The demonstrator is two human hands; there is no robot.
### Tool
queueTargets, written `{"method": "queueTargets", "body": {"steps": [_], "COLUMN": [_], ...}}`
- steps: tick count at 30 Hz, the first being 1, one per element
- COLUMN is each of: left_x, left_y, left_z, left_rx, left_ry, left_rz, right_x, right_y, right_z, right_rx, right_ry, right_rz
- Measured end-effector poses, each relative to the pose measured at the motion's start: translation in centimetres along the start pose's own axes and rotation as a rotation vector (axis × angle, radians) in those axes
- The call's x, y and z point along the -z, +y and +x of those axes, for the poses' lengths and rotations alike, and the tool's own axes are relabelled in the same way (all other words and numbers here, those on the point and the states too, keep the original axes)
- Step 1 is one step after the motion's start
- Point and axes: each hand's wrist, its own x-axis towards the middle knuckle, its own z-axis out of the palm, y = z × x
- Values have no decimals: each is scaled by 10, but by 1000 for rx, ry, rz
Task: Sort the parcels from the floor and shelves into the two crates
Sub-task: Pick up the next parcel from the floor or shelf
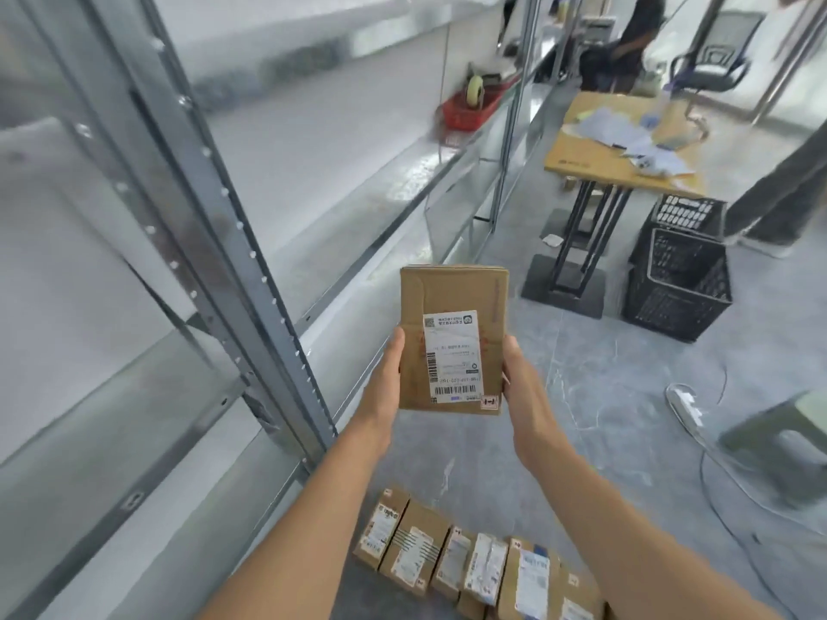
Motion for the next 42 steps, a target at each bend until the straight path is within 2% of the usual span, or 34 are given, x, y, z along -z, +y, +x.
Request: {"method": "queueTargets", "body": {"steps": [7, 16, 30, 42], "left_x": [0, 49, 163, 232], "left_y": [79, 126, 91, 51], "left_z": [-105, -236, -480, -636], "left_rx": [-166, -315, -350, -328], "left_ry": [126, 281, 674, 1124], "left_rz": [37, 56, 5, -107], "right_x": [4, -45, -177, -294], "right_y": [-96, -156, -167, -156], "right_z": [-61, -160, -368, -501], "right_rx": [144, 303, 254, 281], "right_ry": [-135, -267, -600, -1054], "right_rz": [6, 44, 48, 14]}}
